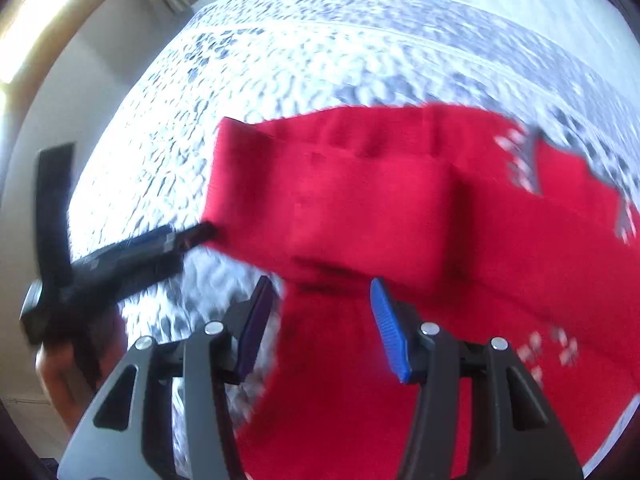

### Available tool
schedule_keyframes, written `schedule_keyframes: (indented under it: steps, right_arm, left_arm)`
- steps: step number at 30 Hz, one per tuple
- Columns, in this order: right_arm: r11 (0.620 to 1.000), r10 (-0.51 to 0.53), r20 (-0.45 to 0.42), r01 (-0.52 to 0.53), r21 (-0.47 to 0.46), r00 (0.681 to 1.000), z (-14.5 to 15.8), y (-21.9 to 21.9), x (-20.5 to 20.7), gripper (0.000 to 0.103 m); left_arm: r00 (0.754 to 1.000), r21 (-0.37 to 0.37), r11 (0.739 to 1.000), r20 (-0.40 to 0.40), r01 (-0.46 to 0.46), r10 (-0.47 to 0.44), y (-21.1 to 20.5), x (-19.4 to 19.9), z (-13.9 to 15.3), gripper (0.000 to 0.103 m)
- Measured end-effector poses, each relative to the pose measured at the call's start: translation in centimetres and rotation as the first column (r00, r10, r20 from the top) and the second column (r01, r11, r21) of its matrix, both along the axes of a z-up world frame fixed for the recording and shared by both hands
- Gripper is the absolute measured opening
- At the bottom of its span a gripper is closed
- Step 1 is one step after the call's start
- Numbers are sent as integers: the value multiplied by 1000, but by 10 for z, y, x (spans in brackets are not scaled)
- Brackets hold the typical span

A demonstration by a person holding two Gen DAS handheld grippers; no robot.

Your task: Fold small clothes

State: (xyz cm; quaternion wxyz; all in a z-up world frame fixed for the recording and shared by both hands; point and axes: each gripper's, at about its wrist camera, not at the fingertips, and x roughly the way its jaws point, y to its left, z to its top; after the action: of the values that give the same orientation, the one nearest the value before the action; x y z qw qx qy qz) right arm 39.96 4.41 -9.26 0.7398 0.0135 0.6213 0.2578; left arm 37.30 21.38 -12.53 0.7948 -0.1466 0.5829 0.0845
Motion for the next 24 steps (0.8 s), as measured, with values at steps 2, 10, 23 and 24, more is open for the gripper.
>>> schedule_keyframes:
  steps: [2,10,23,24]
  right_arm:
    - [999,5,1,-5,-51,1000,-9,22,13,52]
    - [983,17,-2,-17,-183,1000,-49,44,39,50]
    - [937,-350,-65,350,-21,934,-31,-182,39,49]
    - [932,-363,-78,363,-13,928,-36,-195,35,49]
  left_arm:
    - [1000,34,999,7,-4,4,3,-2,4,71]
    - [999,-15,999,8,-45,45,16,-3,1,72]
    - [1000,17,1000,13,-1,1,-6,2,-1,75]
    - [1000,21,1000,13,6,-6,-9,2,-1,75]
